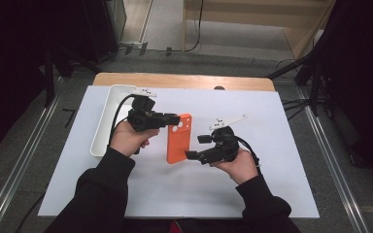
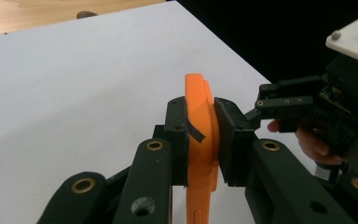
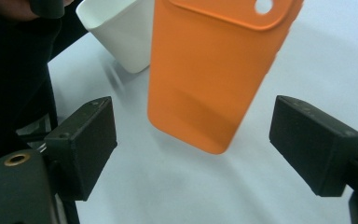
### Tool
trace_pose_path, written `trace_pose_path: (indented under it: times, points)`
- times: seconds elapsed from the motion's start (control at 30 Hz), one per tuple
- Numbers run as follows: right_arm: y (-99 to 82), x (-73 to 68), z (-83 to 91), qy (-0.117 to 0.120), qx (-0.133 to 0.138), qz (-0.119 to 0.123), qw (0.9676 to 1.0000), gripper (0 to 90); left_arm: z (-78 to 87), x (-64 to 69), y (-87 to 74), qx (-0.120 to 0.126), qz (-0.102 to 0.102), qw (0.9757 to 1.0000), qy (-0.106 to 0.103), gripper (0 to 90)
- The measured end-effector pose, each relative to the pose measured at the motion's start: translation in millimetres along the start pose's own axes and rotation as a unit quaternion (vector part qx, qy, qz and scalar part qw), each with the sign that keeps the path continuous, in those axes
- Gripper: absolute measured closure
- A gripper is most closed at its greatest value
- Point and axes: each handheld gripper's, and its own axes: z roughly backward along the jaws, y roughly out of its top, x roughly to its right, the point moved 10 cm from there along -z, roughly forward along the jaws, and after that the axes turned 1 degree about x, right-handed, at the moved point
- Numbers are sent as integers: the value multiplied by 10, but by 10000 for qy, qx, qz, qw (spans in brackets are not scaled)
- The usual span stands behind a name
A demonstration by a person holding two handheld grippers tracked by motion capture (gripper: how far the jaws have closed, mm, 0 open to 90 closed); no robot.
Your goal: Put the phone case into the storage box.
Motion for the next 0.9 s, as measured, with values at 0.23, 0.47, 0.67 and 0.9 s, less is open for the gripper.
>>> trace_pose_path:
  times: [0.23, 0.47, 0.67, 0.9]
  points:
    - [5, 26, 85, 76, -53, 249, 9996, 139, 26, 75, -13, -20, -313, 9993, -191, 761]
    - [6, 30, 191, 131, -150, 521, 9984, 140, 36, 148, -45, -89, -472, 9980, -415, 761]
    - [-8, 34, 236, 235, -249, 669, 9972, 140, 48, 208, -81, -182, -609, 9963, -583, 761]
    - [-37, 35, 261, 321, -406, 905, 9945, 140, 69, 265, -109, -193, -689, 9940, -821, 761]
